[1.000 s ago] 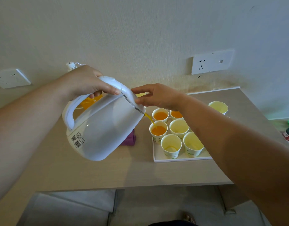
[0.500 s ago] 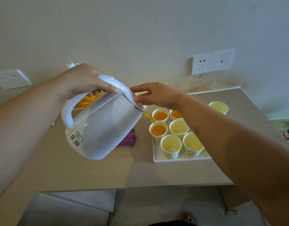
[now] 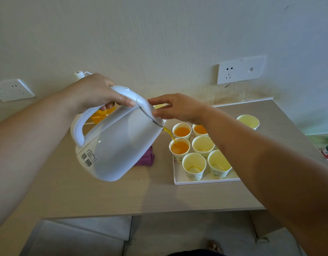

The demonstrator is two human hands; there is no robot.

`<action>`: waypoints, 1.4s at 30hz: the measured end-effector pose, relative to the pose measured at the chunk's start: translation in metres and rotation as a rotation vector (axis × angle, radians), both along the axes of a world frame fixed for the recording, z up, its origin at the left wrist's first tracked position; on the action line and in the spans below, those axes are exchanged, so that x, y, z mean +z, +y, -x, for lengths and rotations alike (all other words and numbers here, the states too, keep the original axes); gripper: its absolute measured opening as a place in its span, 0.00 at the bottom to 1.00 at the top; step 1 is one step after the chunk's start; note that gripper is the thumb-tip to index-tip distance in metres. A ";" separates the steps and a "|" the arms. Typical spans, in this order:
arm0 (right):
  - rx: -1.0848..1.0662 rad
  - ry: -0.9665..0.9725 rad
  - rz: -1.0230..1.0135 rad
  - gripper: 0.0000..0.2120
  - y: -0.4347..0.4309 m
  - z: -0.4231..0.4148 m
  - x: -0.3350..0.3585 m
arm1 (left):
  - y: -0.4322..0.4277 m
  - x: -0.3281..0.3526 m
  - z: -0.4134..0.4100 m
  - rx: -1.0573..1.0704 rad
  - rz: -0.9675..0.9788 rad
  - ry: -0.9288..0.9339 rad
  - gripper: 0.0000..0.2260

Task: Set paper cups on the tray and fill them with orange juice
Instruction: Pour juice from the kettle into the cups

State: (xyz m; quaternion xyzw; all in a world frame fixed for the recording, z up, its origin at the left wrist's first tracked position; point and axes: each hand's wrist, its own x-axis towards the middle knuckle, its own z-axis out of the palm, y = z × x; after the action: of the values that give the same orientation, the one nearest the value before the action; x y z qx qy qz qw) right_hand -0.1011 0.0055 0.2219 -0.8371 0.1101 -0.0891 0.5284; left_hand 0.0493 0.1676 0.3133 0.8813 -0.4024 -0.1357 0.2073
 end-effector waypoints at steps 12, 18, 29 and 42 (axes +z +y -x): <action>-0.040 0.066 0.014 0.21 -0.004 0.005 -0.013 | -0.009 -0.025 0.007 0.011 0.054 0.059 0.17; -0.064 0.126 0.011 0.22 -0.008 0.008 -0.029 | -0.012 -0.055 0.009 0.031 0.078 0.163 0.13; -0.057 0.193 0.103 0.22 -0.002 0.011 -0.032 | -0.004 -0.086 0.007 0.093 0.178 0.320 0.14; -0.144 0.129 0.177 0.21 0.000 0.038 0.007 | -0.007 -0.042 0.023 -0.008 0.185 0.303 0.21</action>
State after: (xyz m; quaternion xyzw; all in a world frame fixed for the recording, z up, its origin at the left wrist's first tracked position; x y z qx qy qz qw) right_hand -0.1391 0.0058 0.2285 -0.8744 0.1955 -0.0820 0.4364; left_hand 0.0267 0.1606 0.2716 0.8262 -0.3808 -0.2303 0.3453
